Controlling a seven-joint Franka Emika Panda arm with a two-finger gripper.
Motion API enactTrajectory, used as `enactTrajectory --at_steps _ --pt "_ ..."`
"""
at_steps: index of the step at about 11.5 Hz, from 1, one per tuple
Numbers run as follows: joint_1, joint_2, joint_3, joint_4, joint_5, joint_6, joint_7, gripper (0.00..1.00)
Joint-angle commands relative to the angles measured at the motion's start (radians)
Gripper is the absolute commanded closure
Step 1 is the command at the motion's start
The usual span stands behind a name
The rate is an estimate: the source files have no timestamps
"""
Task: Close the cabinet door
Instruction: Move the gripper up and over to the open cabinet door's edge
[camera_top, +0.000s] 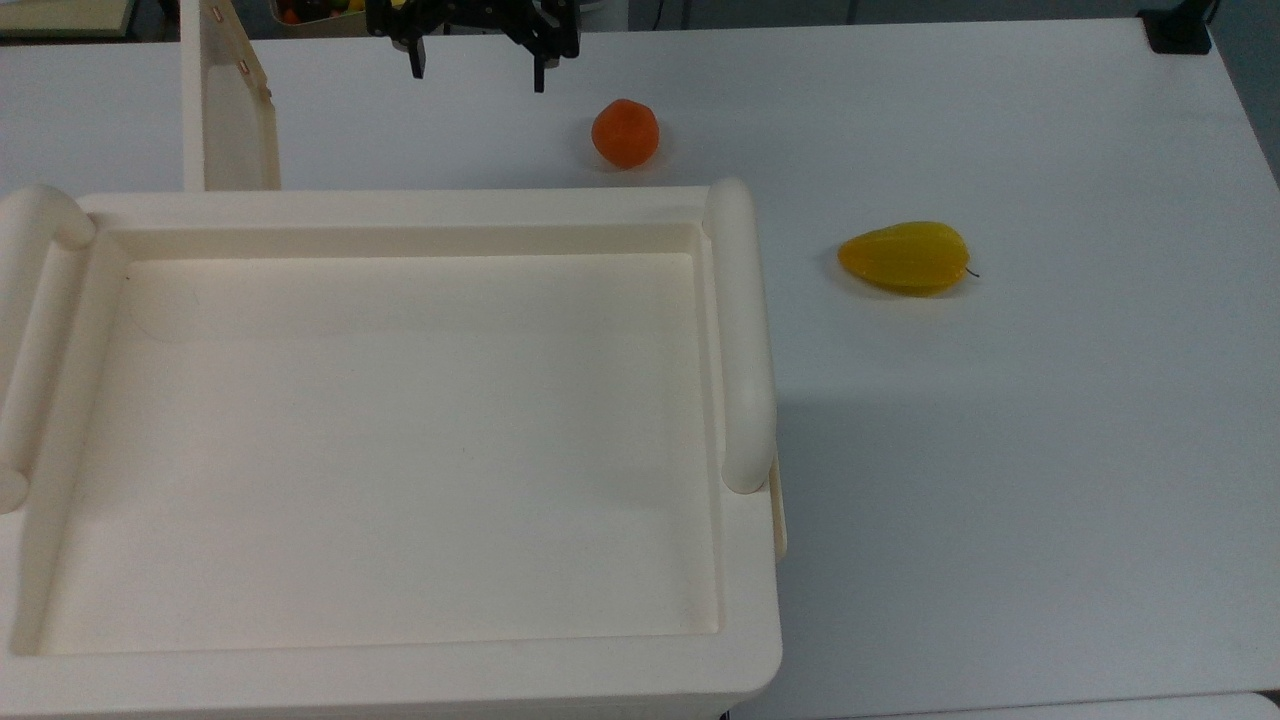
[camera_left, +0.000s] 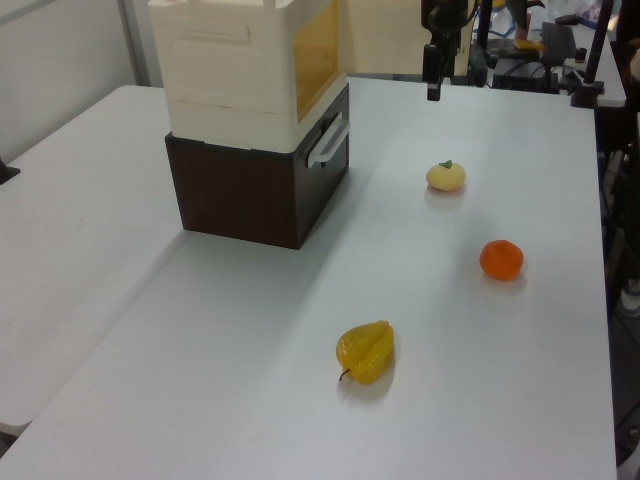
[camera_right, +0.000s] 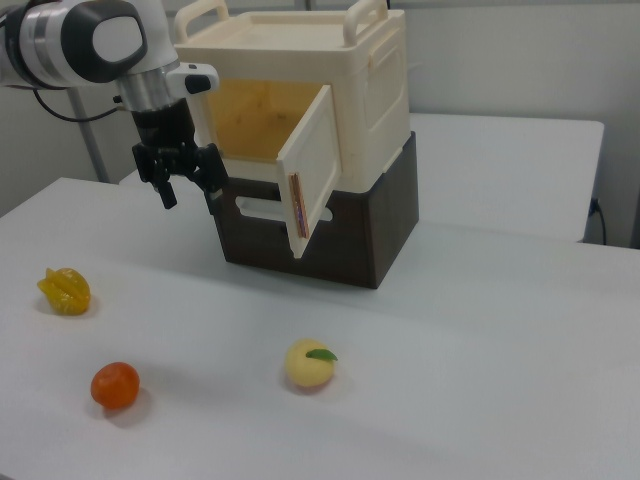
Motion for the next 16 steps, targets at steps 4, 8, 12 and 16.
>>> enactTrajectory --at_steps 4,8,12,16 --pt "-0.018 -0.022 0.002 -0.022 0.004 -0.019 -0.024 0.00" --pt "-0.018 -0.019 0.002 -0.022 0.004 -0.019 -0.061 0.23" --pt "-0.018 -0.019 0.002 -0.020 0.009 -0.019 -0.071 0.99" --pt "-0.033 -0.024 0.002 -0.011 0.012 -0.020 -0.068 1.00"
